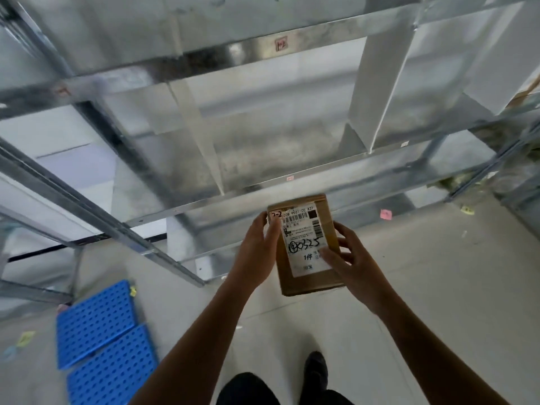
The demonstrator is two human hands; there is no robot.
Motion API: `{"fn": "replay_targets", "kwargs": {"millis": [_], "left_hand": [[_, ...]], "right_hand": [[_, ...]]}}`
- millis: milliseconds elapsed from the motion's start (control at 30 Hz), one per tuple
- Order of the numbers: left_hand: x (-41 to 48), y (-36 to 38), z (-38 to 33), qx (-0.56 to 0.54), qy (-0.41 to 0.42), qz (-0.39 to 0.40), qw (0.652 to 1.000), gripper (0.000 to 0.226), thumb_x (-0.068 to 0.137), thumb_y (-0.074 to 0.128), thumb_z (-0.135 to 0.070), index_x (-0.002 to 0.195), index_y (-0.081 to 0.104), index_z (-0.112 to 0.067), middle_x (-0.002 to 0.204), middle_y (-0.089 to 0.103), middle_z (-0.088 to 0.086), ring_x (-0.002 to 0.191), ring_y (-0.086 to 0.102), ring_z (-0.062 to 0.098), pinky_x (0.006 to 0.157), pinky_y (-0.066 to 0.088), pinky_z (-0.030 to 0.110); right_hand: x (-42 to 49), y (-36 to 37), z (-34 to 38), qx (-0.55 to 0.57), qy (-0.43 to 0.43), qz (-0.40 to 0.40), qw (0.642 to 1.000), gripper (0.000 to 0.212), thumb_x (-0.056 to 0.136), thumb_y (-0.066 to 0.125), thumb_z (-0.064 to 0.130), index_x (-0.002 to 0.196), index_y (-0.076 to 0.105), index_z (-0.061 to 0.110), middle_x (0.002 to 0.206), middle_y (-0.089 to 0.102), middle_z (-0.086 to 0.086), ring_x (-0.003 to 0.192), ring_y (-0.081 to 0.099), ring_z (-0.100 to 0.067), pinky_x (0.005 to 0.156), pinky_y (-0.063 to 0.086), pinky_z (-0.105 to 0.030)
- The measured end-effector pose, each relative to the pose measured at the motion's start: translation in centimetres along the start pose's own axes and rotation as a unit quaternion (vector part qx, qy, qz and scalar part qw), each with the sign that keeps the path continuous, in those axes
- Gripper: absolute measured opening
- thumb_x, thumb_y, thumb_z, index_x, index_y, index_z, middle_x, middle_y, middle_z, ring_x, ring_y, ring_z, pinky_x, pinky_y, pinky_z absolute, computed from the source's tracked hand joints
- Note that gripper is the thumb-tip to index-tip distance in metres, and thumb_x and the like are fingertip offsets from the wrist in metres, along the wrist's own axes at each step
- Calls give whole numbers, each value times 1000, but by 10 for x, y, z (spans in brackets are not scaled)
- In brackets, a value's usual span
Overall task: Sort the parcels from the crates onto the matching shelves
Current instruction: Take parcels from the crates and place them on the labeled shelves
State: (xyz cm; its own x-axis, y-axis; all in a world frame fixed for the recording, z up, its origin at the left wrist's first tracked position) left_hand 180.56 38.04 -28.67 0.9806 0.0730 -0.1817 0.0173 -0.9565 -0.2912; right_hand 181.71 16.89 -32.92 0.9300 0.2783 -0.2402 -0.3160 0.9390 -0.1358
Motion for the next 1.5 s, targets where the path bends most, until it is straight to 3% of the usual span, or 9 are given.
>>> {"fn": "replay_targets", "kwargs": {"millis": [167, 467, 633, 767, 900, 1133, 1333, 1400, 1500], "left_hand": [[42, -1, -7, -135, -35, -67, 988, 38, 108, 40, -45, 132, 49, -17, 118, 68, 11, 106, 73, 27, 86, 61, 54], [146, -50, 7, -173, -49, -142, 973, 20, 106, 44, -45, 118, 55, -33, 103, 74, -3, 90, 76, 12, 66, 60, 25], [190, -83, 1, -175, -28, -196, 965, 58, 91, 55, -62, 132, 48, -22, 108, 71, -2, 90, 75, 11, 69, 63, 32], [223, -100, 0, -187, -19, -224, 956, 58, 89, 63, -56, 131, 46, -20, 108, 73, -4, 91, 76, 15, 67, 63, 29], [242, -106, 11, -174, -10, -225, 959, 44, 101, 60, -33, 138, 40, -19, 126, 65, 1, 99, 74, 18, 71, 62, 30], [255, -108, 24, -87, -19, -260, 961, 48, 105, 57, -26, 146, 34, -18, 131, 61, 1, 99, 70, 3, 71, 60, 22], [263, -98, -19, 235, 40, -307, 922, 62, 97, 50, -43, 153, 35, -20, 158, 38, 7, 144, 38, 28, 118, 38, 49], [274, -90, -30, 365, 34, -268, 891, 67, 98, 38, -56, 153, 40, -19, 163, 33, 8, 153, 24, 32, 125, 18, 47], [286, -82, -32, 438, 26, -234, 868, 68, 100, 41, -58, 154, 42, -15, 162, 34, 10, 152, 23, 35, 124, 25, 49]], "right_hand": [[61, -4, 17, -25, -6, 30, 999, 82, 77, 73, 65, 149, 39, 46, 138, 61, 8, 123, 65, -17, 90, 64, -42], [180, 20, 46, -41, -3, 79, 996, 82, 80, 78, 50, 151, 37, 49, 140, 61, 13, 134, 57, -14, 88, 64, -40], [237, 28, 77, -156, -16, 74, 985, 87, 78, 72, 59, 154, 36, 38, 146, 59, 2, 131, 59, -18, 101, 57, -50], [278, 37, 86, -94, 3, 94, 991, 62, 90, 67, 56, 144, 44, 35, 137, 66, 1, 125, 66, -22, 94, 61, -50], [304, 44, 89, -58, -8, 101, 993, 34, 103, 45, 52, 128, 49, 29, 115, 74, 15, 109, 73, -7, 77, 61, -22], [338, 57, 79, -61, -15, 125, 990, 44, 102, 53, 48, 135, 46, 20, 125, 69, -4, 109, 74, -20, 85, 64, -38], [349, 39, 80, -153, -44, 179, 971, 69, 91, 54, 64, 147, 45, 25, 131, 60, 16, 123, 62, -9, 87, 53, -13], [355, 26, 73, -255, -66, 170, 950, 66, 97, 56, 57, 152, 43, 23, 149, 54, 5, 135, 53, -17, 104, 44, -25], [365, 11, 65, -392, -82, 185, 897, 64, 104, 53, 50, 158, 37, 20, 163, 42, -5, 146, 44, -26, 117, 37, -39]]}}
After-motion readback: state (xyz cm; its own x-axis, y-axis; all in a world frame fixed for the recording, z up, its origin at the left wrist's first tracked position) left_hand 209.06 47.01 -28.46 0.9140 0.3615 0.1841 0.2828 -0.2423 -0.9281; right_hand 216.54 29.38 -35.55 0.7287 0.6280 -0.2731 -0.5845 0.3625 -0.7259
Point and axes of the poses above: each hand's wrist, its own x-axis towards the middle knuckle, its own y-axis out of the palm, z = x × y, the point moved 4 cm from there along x, towards the middle knuckle
